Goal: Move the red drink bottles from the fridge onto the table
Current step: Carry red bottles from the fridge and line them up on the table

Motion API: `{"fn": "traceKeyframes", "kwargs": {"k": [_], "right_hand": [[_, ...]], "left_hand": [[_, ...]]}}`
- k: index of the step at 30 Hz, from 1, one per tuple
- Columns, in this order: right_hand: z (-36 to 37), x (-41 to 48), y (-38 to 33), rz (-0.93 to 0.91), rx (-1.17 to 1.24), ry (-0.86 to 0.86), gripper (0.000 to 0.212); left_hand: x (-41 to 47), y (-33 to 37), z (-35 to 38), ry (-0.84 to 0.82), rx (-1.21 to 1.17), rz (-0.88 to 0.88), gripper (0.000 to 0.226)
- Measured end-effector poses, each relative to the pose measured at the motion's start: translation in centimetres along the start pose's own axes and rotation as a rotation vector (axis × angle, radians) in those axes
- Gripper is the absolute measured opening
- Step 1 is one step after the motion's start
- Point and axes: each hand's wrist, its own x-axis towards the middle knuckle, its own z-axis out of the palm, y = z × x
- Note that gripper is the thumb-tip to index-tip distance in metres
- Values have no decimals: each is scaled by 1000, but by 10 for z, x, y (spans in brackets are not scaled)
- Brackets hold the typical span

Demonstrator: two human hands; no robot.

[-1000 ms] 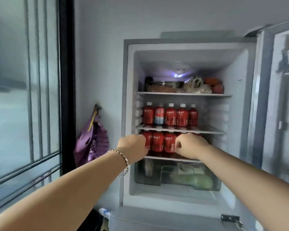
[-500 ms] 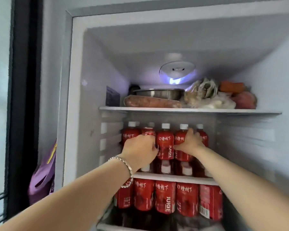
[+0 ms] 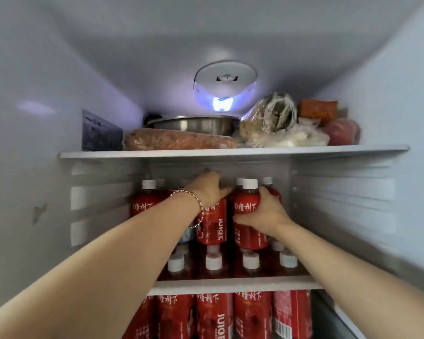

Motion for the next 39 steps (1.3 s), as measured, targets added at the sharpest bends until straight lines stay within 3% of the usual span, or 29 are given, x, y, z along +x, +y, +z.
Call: {"fn": "traceKeyframes", "kwargs": {"k": [3, 8, 13, 17, 22, 25, 28, 30, 32, 35, 39], "right_hand": [[-5, -15, -2, -71, -45, 72, 71], [-11, -40, -9, -255, -302, 118, 82], [-28, -46, -11, -356, -475, 173, 102], [-29, -48, -22, -453, -514, 148, 113], [-13, -54, -23, -493, -336, 52, 121], [-12, -47, -25, -464, -207, -132, 125], [-24, -23, -20, -406, -410, -342, 131], [-36, -2, -10, -254, -642, -404, 124], [-44, 23, -1, -175, -745, -278, 103], [-49, 54, 9, -136, -726, -58, 86], [-39, 75, 12, -86, -706, -100, 67]], "left_hand": [[-2, 4, 2, 94, 19, 104, 18], [-28, 12, -8, 167, 93, 343, 23], [-46, 11, -30, 81, 221, 337, 76], [-51, 19, -34, 207, 419, 480, 75], [-59, 13, -38, 280, 425, 514, 44], [-54, 7, -39, 273, 487, 490, 48], [-50, 4, -36, 267, 524, 444, 48], [-50, 4, -34, 262, 527, 425, 45], [-49, 7, -32, 273, 537, 429, 47], [-48, 12, -28, 296, 546, 451, 45], [-46, 12, -28, 304, 535, 444, 44]]}}
